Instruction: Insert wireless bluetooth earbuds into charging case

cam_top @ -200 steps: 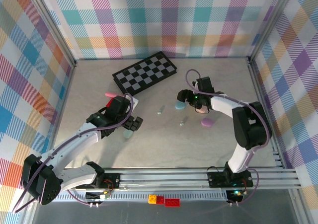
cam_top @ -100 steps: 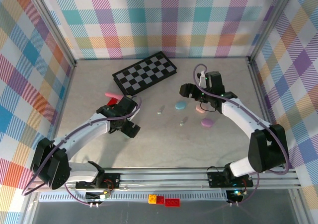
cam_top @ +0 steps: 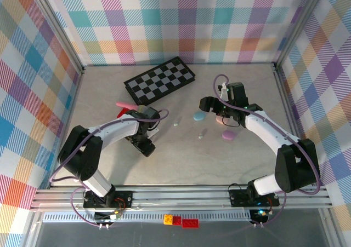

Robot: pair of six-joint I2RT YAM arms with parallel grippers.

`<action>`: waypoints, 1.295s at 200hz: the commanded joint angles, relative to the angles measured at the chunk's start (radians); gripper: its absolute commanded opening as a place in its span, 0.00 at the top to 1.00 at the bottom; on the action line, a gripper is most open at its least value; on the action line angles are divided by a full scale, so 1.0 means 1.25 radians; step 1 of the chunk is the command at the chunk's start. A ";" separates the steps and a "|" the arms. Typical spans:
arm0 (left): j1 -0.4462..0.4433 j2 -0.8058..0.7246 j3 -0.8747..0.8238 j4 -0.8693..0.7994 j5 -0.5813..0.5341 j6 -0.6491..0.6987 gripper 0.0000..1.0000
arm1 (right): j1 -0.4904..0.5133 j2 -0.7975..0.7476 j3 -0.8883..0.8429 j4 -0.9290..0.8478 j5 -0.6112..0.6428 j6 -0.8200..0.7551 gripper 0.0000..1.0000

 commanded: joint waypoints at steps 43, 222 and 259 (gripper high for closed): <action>0.016 0.063 0.021 -0.010 0.049 0.011 0.38 | 0.007 -0.013 -0.008 0.003 0.003 -0.010 0.16; 0.000 -0.168 -0.099 0.628 0.304 0.094 0.64 | 0.026 -0.229 -0.119 -0.064 -0.245 0.067 0.19; -0.019 -0.194 -0.156 0.806 0.373 0.128 0.64 | 0.077 -0.192 -0.110 -0.022 -0.239 0.090 0.20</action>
